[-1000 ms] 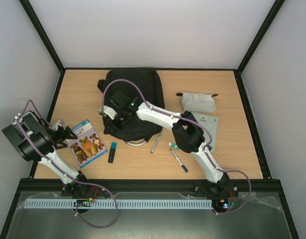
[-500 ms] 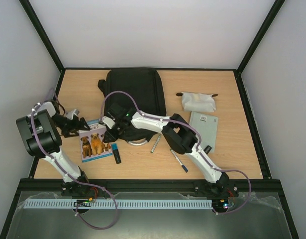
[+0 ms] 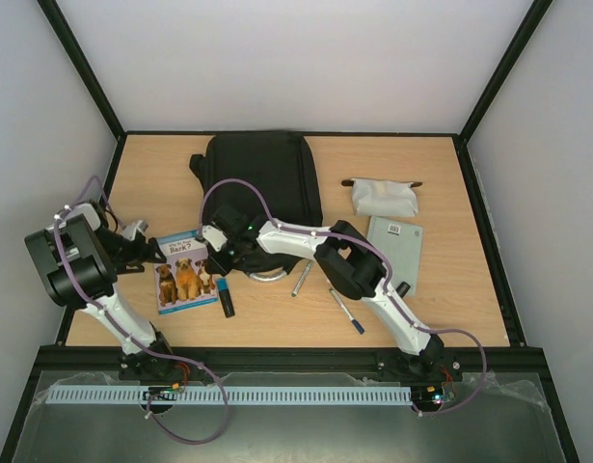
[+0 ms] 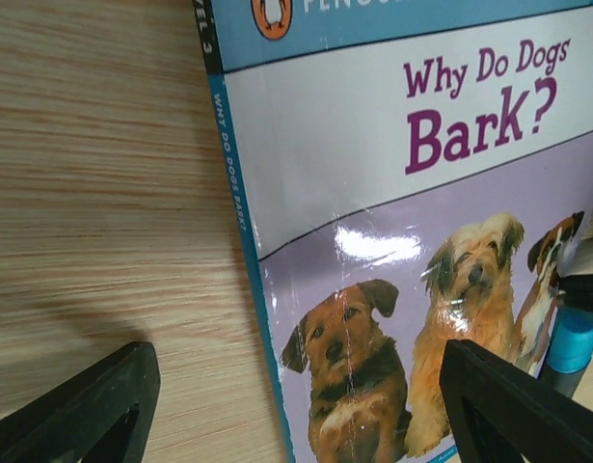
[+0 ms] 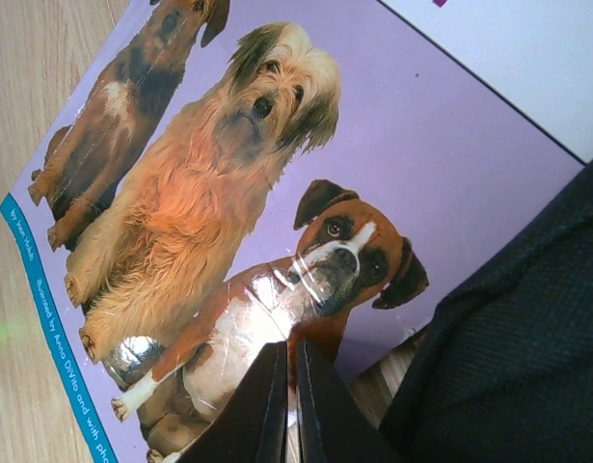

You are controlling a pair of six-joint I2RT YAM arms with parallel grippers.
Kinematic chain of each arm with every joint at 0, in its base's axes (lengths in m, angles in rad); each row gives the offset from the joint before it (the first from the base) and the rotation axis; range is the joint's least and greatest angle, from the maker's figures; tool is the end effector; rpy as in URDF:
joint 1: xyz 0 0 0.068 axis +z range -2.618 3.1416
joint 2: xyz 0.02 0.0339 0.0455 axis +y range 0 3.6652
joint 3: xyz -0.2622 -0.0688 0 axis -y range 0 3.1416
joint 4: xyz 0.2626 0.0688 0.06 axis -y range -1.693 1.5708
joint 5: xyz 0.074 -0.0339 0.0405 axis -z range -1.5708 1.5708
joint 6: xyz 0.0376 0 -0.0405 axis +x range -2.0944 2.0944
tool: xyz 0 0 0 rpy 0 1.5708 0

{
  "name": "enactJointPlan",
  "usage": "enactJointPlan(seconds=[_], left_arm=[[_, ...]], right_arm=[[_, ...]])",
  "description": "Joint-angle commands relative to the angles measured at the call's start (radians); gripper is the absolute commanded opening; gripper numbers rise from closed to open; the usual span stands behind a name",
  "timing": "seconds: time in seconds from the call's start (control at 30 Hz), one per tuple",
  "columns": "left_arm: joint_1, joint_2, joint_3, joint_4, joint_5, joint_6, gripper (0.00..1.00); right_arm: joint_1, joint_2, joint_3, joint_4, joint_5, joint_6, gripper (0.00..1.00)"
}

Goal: Pack the student bag
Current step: Adjust the book at the center of the board, then pick up the book from the center of the board.

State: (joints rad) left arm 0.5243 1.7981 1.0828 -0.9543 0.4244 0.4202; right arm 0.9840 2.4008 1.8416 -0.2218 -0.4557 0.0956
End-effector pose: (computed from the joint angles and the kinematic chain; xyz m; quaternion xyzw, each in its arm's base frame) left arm 0.2726 0.1398 0.1343 -0.0612 0.9745 -0.2093 0.0527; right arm 0.2877 0.4625 0.1261 -0.4649 0.7746 0.3715 0.2143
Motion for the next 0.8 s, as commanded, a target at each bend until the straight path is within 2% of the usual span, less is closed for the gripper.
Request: enactJointPlan(seconds=[0.0, 0.3, 0.63, 0.77], left_arm=[[0.014, 0.036, -0.013, -0.053, 0.056, 0.050, 0.82], [0.014, 0.133, -0.005, -0.067, 0.118, 0.087, 0.81], [-0.012, 0.177, 0.035, -0.150, 0.258, 0.189, 0.81], [-0.017, 0.164, 0.089, -0.228, 0.360, 0.244, 0.78]], right_arm=[[0.000, 0.048, -0.077, -0.112, 0.165, 0.003, 0.05], [0.001, 0.043, -0.112, -0.108, 0.207, -0.027, 0.03], [0.000, 0.047, -0.139, -0.108, 0.204, -0.044, 0.03], [-0.001, 0.050, -0.142, -0.104, 0.197, -0.043, 0.03]])
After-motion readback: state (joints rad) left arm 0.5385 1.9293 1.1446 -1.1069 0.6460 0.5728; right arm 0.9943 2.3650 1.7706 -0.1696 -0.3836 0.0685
